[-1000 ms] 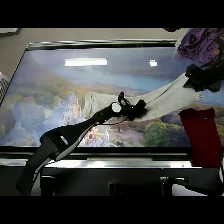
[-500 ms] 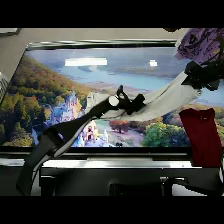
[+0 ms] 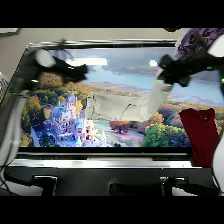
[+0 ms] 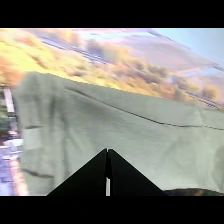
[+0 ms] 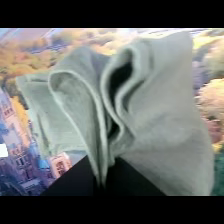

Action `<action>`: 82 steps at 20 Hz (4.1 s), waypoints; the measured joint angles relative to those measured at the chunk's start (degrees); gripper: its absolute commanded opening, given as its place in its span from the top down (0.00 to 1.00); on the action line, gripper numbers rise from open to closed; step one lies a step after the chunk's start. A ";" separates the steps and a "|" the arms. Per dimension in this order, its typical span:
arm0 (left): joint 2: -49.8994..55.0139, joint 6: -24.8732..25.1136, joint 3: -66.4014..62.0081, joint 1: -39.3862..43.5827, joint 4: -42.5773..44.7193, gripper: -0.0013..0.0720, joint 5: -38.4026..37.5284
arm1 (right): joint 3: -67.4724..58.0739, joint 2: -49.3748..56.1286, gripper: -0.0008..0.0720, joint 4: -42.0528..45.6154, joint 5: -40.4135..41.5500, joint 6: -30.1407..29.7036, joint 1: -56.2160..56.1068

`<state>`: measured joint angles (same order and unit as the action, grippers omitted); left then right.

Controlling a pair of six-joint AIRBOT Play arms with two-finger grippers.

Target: Fold the clothes and pants, and hang the long-sleeved shirts on hangers.

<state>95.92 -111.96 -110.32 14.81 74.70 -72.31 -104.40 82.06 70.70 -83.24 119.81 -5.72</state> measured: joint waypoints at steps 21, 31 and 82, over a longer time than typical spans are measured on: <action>-10.34 8.57 0.07 -16.46 6.47 0.94 -13.97 | 0.02 21.66 0.69 0.85 28.76 17.42 -29.59; -9.38 8.70 0.09 -16.48 6.64 0.95 -14.05 | 0.02 18.47 0.39 -9.25 22.80 6.97 -27.23; -9.33 8.70 0.09 -16.50 6.60 0.95 -14.08 | -4.22 21.51 0.95 -24.96 19.21 -23.67 31.06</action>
<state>86.59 -103.26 -110.24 -1.69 81.30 -86.39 -108.62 103.57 45.74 -64.03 96.14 25.34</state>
